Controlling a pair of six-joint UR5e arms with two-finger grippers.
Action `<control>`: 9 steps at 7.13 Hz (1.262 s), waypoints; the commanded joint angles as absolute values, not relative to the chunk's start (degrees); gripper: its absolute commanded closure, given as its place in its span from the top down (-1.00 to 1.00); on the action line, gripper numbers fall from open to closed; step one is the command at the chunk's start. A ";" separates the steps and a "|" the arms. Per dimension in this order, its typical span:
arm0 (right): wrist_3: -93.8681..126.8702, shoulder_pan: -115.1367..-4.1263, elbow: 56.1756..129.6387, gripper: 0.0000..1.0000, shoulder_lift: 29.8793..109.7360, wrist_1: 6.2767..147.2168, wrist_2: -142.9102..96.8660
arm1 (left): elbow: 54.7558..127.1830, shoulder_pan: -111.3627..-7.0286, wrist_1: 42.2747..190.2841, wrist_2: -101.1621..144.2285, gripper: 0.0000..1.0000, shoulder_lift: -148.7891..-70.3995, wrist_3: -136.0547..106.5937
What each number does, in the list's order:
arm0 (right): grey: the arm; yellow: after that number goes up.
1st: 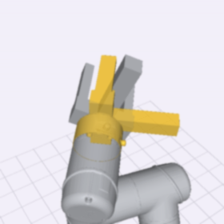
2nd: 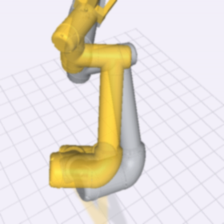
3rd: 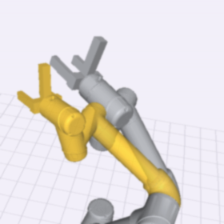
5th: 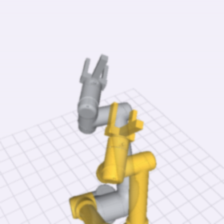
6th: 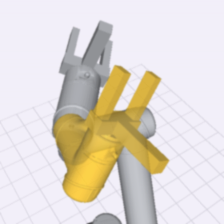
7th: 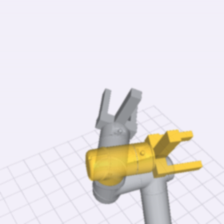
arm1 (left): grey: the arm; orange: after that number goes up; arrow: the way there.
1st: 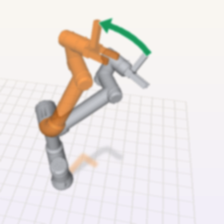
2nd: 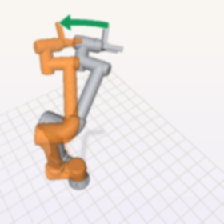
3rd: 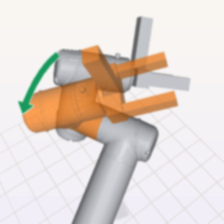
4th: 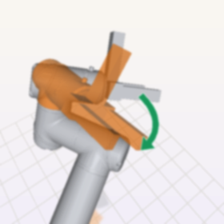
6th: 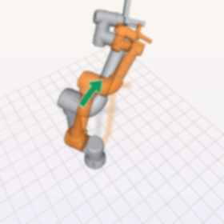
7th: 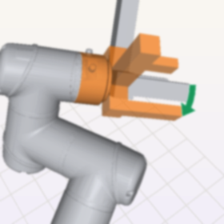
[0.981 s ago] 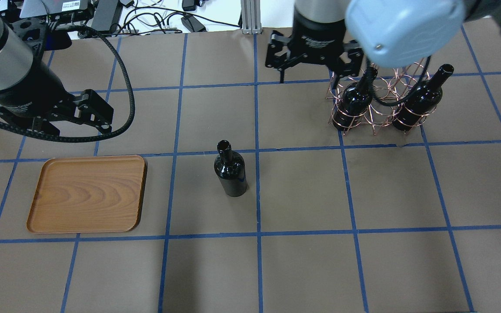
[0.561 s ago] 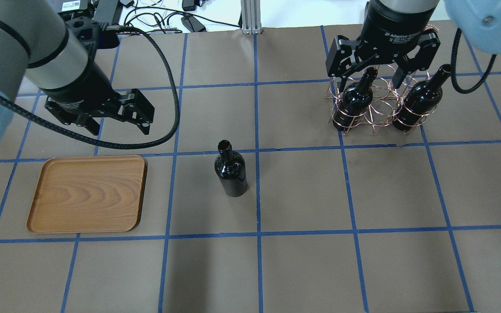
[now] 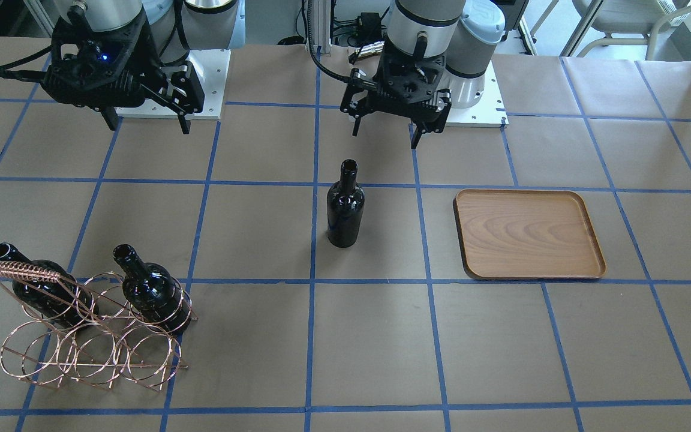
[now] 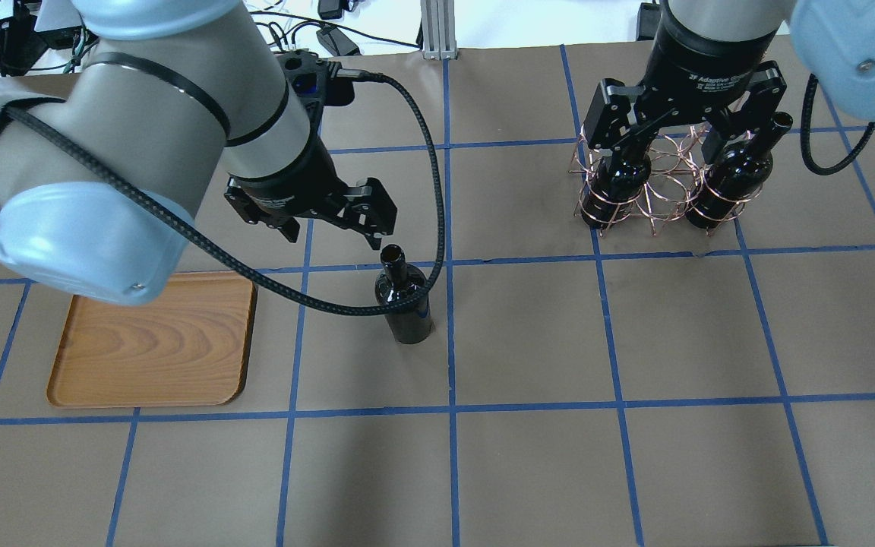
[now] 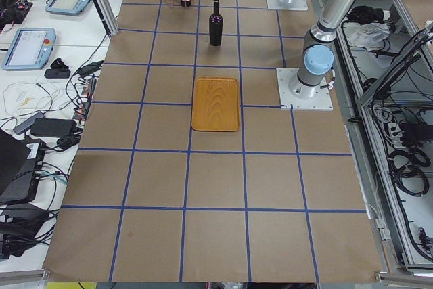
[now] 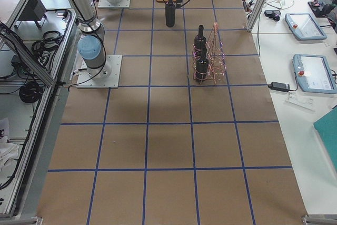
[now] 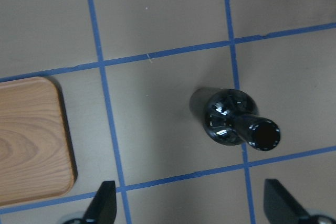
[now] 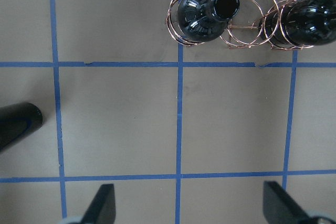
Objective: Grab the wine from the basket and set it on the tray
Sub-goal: 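Lower the left gripper onto the standing bottle's neck and grasp it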
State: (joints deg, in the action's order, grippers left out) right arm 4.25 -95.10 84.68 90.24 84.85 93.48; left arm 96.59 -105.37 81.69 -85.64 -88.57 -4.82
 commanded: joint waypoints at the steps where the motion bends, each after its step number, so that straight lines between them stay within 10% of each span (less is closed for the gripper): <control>1: 4.04 -95.10 84.73 1.00 90.26 85.60 93.51 | 96.68 -108.71 78.16 -85.52 1.00 -92.62 -8.08; 5: 1.43 -95.19 84.81 1.00 89.83 86.65 92.12 | 97.56 -108.98 76.82 -85.69 1.00 -97.55 -6.68; 6: -0.07 -95.19 84.90 1.00 89.65 88.49 91.41 | 97.73 -108.98 76.90 -85.43 0.65 -97.82 -6.59; 9: 0.35 -95.19 84.90 1.00 89.74 88.51 91.49 | 98.79 -108.98 76.82 -85.61 0.59 -98.00 -6.68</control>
